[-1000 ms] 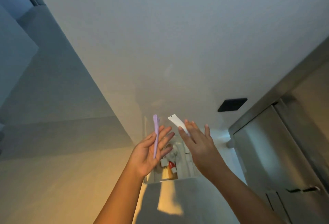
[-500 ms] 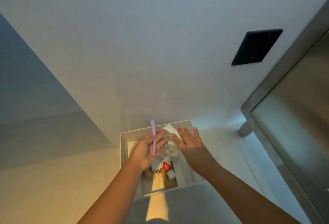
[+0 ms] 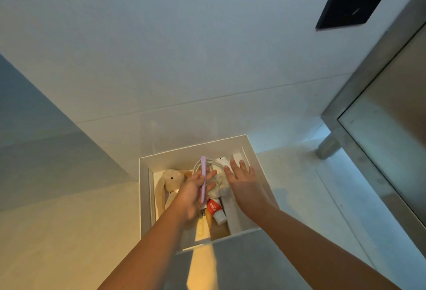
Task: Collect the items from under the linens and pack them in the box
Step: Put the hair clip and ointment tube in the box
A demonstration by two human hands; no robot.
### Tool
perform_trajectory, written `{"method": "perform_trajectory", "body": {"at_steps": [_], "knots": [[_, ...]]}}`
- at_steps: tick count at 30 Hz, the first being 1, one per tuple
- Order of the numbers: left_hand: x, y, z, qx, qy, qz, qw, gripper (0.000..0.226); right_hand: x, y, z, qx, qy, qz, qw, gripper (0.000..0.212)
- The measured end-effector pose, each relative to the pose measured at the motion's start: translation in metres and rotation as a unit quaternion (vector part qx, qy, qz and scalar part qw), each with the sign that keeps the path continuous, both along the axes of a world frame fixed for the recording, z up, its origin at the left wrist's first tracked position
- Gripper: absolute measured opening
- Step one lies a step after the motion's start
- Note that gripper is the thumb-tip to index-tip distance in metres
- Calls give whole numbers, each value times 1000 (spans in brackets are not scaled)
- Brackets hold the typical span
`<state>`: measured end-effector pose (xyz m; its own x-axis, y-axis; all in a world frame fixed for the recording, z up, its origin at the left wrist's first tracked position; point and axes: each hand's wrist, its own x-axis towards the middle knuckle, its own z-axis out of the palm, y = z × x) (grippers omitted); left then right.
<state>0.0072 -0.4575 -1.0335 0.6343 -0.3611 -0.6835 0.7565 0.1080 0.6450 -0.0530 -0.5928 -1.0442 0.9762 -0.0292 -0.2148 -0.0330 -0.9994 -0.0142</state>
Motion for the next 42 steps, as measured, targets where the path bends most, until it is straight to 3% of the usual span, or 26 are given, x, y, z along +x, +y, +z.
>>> {"method": "perform_trajectory", "body": {"at_steps": [4,10,13,19,22,25,30,34,39,42], "knots": [[1,-5,-9,83,-88,-39,992,23,3,2,-18,24,39,-27,999,57],[-3,-15,-32,268,-292,-152,906,36,12,1,-27,34,84,-41,995,54],[-4,-17,-41,375,-337,-229,833,39,9,2,-31,39,101,-35,994,55],[-15,-16,-43,440,-421,-326,723,54,7,1,-33,41,112,-55,991,55],[-15,-12,-44,505,-460,-405,608,61,6,2,-31,45,109,-61,991,55],[-15,-5,-41,542,-471,-430,547,63,5,1,-27,34,107,-62,992,57],[-13,12,-33,578,-483,-411,514,60,6,1,-23,16,91,-42,995,58],[-4,31,-14,607,-482,-401,488,71,7,-1,-16,26,36,-16,999,58],[-10,43,45,576,-558,-308,511,65,6,-3,29,38,-118,21,992,50],[-20,42,89,589,-550,-258,533,54,6,2,68,45,-119,-2,992,51]]}}
